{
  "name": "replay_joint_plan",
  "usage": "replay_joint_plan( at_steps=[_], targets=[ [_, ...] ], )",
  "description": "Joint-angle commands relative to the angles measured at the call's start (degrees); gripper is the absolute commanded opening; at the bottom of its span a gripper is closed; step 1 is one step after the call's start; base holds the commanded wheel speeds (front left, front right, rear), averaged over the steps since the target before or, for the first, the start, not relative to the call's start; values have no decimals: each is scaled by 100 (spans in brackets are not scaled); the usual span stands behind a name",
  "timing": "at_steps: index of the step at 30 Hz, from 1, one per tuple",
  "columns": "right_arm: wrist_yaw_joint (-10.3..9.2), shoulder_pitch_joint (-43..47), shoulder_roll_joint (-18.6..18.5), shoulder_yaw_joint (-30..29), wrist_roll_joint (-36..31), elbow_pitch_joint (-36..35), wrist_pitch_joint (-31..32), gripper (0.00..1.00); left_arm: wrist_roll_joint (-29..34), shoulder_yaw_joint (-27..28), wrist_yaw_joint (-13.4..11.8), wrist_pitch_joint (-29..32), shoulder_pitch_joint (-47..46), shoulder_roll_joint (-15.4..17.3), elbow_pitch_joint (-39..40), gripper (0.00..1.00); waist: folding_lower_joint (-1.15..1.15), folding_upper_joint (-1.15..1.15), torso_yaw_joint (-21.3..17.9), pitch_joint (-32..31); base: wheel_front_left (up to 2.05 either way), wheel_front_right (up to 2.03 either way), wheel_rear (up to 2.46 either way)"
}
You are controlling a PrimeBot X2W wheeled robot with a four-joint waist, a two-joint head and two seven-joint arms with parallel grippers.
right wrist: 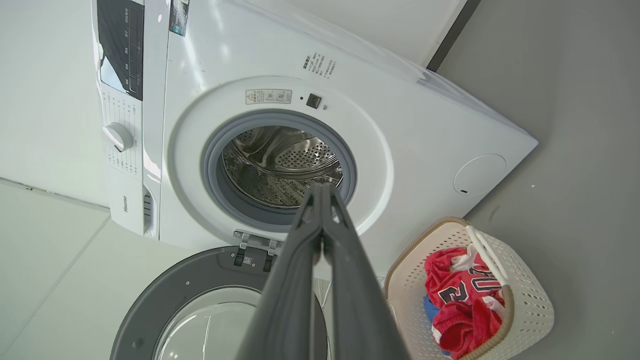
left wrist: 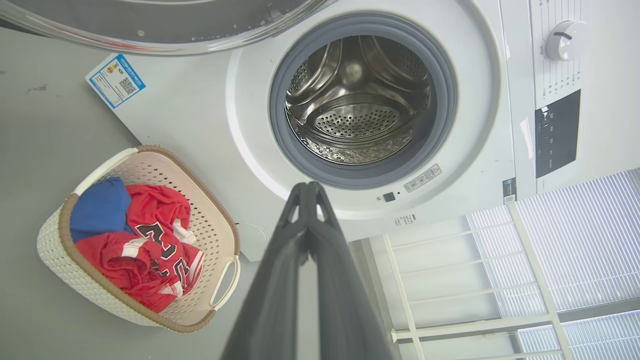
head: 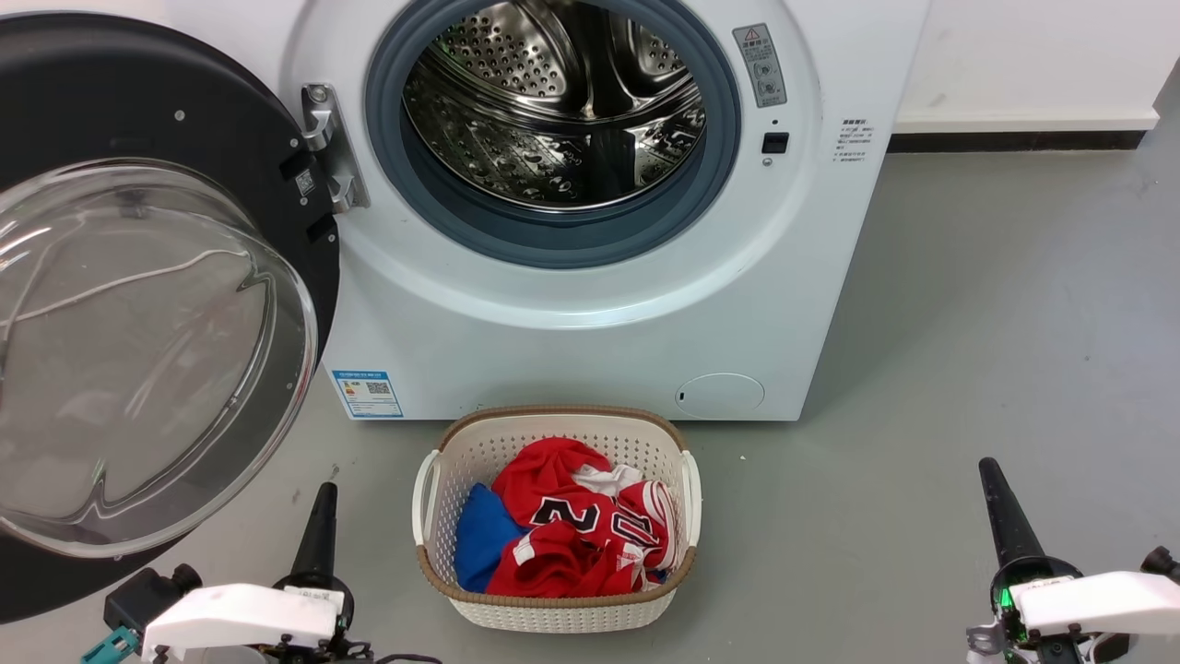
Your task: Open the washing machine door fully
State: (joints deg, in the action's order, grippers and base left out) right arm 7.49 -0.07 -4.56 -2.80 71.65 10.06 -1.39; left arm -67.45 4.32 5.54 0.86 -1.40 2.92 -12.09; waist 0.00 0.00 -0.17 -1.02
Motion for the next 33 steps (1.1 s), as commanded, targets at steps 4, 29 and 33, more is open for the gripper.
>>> replay_joint_plan(
  at_steps=[4, 29, 33],
  targets=[
    [1, -198, -32, -22, 290, 22, 76, 0, -309, 49, 45, 71, -158, -3, 7, 0, 0, 0, 2, 10, 0, 0, 0],
    [0, -456, -6, -104, 1428, 239, 395, 0, -1571, 150, 142, 366, -376, -5, -118, 0, 0, 0, 10, 67, 0, 0, 0],
    [0, -509, 0, -117, 1592, 268, 440, 0, -1766, 170, 161, 411, -411, -6, -135, 0, 0, 0, 11, 77, 0, 0, 0]
  ],
)
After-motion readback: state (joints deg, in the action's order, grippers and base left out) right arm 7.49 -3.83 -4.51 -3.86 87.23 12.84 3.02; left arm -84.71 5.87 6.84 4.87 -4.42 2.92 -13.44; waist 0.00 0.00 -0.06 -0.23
